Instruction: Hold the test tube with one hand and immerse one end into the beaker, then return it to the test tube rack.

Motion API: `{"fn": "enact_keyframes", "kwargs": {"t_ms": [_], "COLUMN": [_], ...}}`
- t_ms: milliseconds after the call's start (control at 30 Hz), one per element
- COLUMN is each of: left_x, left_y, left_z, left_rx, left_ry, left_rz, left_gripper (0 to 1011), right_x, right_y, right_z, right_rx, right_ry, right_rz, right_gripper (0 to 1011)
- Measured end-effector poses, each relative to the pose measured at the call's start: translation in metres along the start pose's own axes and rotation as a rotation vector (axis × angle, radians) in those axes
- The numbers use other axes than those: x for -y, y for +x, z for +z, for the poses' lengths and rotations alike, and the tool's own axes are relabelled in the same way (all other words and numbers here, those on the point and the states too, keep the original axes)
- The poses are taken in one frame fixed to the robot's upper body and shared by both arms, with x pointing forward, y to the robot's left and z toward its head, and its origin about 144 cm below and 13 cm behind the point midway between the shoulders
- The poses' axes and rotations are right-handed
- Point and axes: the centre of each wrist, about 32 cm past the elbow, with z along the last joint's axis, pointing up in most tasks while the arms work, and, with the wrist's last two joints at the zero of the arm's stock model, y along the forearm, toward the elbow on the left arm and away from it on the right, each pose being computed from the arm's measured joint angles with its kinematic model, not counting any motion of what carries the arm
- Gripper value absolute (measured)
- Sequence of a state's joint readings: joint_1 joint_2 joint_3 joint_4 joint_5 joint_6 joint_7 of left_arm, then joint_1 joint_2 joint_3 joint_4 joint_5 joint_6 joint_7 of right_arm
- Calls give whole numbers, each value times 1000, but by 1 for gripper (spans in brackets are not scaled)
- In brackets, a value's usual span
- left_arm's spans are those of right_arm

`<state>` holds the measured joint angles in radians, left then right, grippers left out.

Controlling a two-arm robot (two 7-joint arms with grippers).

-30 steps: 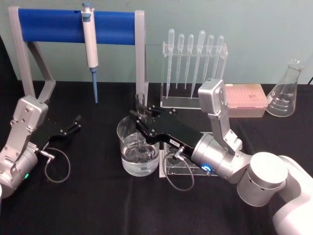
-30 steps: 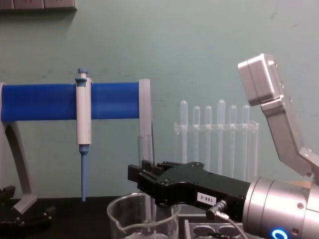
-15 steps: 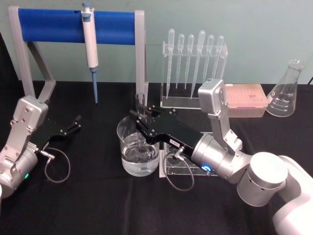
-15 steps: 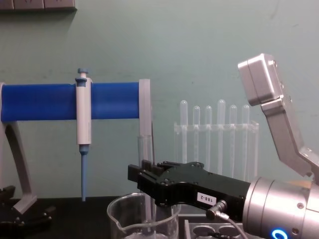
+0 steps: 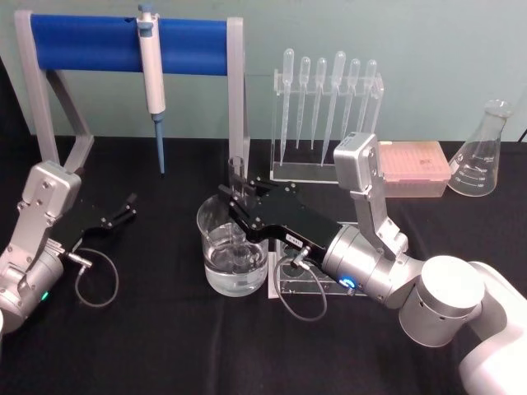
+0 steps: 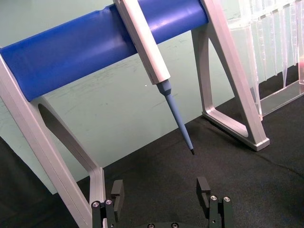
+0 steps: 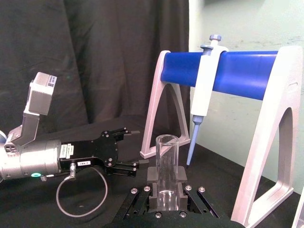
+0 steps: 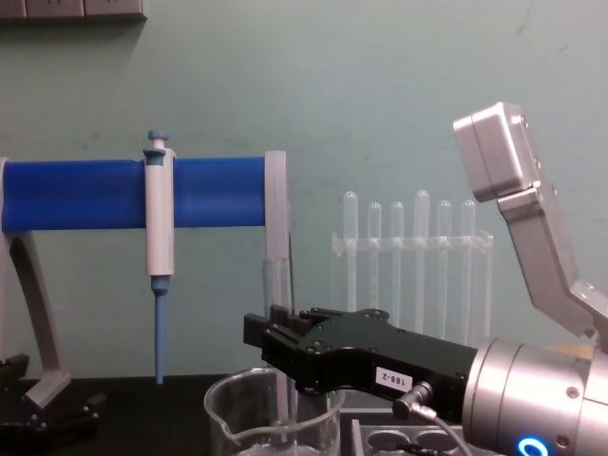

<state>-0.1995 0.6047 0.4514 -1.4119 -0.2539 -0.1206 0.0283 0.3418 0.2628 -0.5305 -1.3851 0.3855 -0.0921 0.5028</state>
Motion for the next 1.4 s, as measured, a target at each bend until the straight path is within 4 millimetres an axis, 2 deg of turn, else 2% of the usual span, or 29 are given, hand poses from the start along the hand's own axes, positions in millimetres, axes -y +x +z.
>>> {"fn": "enact_keyframes", "kwargs": {"t_ms": [1400], "left_x": [0], "left_y": [0], "left_z": [0], "left_rx": [0], "left_ry": [0], "left_rz": [0], "left_gripper": [1000], "right_x": [0], "right_y": [0], "right_z": [0], "right_rx": [0], "right_ry": [0], "right_rz": [0], "right_gripper": [224]}}
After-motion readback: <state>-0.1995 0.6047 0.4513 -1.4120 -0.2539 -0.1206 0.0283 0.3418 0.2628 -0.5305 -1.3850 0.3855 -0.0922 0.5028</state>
